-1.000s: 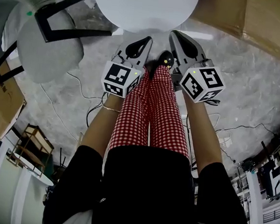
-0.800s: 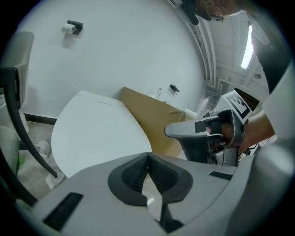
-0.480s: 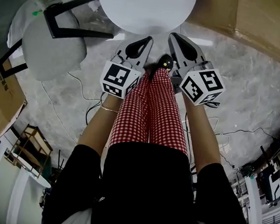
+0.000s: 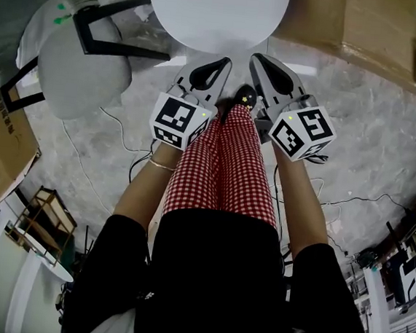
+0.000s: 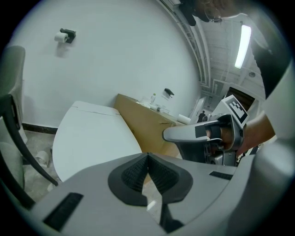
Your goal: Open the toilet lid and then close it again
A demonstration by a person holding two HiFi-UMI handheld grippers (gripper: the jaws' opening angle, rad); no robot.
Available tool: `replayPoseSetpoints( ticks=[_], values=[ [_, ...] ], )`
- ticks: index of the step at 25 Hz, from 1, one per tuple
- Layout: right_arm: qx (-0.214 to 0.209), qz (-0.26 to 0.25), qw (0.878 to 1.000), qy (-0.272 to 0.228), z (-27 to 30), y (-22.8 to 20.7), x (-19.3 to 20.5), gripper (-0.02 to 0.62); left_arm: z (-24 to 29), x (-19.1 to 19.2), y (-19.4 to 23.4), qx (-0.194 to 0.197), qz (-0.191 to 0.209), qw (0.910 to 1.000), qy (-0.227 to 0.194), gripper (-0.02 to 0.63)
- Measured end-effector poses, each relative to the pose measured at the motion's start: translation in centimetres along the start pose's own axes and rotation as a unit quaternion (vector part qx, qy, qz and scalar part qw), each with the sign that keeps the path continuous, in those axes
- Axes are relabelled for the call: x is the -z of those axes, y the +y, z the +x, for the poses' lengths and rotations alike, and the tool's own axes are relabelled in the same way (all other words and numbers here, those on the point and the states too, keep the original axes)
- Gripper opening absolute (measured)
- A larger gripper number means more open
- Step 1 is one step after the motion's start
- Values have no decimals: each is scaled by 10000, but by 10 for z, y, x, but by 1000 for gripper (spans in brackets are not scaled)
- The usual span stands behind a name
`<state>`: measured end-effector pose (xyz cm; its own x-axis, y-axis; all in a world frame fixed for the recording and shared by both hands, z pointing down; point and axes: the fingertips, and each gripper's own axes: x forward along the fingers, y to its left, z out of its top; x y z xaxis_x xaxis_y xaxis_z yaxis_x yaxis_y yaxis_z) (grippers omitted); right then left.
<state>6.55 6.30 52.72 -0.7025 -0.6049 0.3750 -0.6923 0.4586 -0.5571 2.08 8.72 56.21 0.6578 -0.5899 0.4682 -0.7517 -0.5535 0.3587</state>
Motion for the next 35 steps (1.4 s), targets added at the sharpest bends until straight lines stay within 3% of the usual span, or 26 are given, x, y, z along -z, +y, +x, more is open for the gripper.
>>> replayPoseSetpoints(
  ticks=[15, 35],
  values=[
    [-176, -291, 9994, -50, -14, 37, -43, 20, -17, -71, -37, 422, 469, 9978, -218, 3],
    [-156, -437, 9972, -579, -41, 65, -117, 20, -34, -154, -65, 580, 893, 9929, -521, 5]
  ],
)
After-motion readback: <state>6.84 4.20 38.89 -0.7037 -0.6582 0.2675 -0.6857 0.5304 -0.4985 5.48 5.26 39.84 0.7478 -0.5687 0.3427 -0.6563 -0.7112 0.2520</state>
